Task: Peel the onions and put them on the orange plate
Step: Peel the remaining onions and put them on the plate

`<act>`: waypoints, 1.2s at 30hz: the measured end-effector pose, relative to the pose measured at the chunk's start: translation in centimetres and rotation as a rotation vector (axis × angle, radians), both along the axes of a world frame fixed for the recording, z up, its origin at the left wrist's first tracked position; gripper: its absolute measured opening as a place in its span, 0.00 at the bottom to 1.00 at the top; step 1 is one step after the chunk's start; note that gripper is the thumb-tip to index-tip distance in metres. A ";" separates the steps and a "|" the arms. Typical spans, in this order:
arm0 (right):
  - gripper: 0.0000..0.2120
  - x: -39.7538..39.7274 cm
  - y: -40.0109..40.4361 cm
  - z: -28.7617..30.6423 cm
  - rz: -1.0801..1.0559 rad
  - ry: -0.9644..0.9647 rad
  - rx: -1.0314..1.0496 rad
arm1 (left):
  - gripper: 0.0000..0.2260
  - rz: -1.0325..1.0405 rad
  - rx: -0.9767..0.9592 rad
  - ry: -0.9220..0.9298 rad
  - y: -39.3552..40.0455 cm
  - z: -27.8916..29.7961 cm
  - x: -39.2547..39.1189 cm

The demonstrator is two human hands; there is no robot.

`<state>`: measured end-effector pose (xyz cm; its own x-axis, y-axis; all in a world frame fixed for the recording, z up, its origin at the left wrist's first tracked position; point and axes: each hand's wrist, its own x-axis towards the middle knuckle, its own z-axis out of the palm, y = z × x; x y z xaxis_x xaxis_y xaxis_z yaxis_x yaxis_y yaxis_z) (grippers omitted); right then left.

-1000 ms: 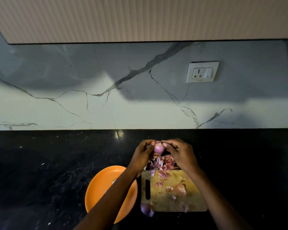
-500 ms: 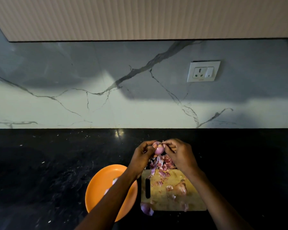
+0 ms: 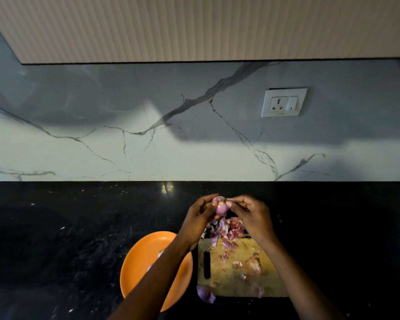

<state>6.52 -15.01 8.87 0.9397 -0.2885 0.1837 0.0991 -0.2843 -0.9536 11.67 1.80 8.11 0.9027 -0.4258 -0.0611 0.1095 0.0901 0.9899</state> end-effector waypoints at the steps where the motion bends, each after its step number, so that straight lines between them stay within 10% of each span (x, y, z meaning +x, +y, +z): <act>1: 0.05 0.0 0.0 -0.1 -0.010 -0.005 -0.029 | 0.13 0.001 0.003 -0.010 0.1 0.0 0.0; 8: 0.04 0.7 0.3 -0.8 -0.213 0.111 0.111 | 0.13 0.016 -0.044 -0.038 -0.1 0.1 -0.5; 17: 0.04 0.8 -0.3 -0.6 -0.191 0.127 0.331 | 0.18 -0.016 -0.372 0.374 -0.2 1.5 -0.3; 25: 0.08 1.0 -0.6 -0.4 -0.224 0.135 0.680 | 0.23 -0.053 -0.198 0.135 0.1 1.2 -0.4; 31: 0.09 1.0 -3.7 -2.8 -0.309 0.278 -0.071 | 0.26 -0.031 -0.106 0.024 1.3 1.3 -0.1; 36: 0.16 0.3 -2.8 -1.8 -0.176 0.231 -0.293 | 0.25 -0.024 -0.056 -0.022 1.0 1.5 0.1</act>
<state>6.86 -17.79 7.07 0.9066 -0.4158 0.0719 -0.1826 -0.5402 -0.8215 11.77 2.75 9.63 0.8930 -0.4498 -0.0164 0.0901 0.1429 0.9856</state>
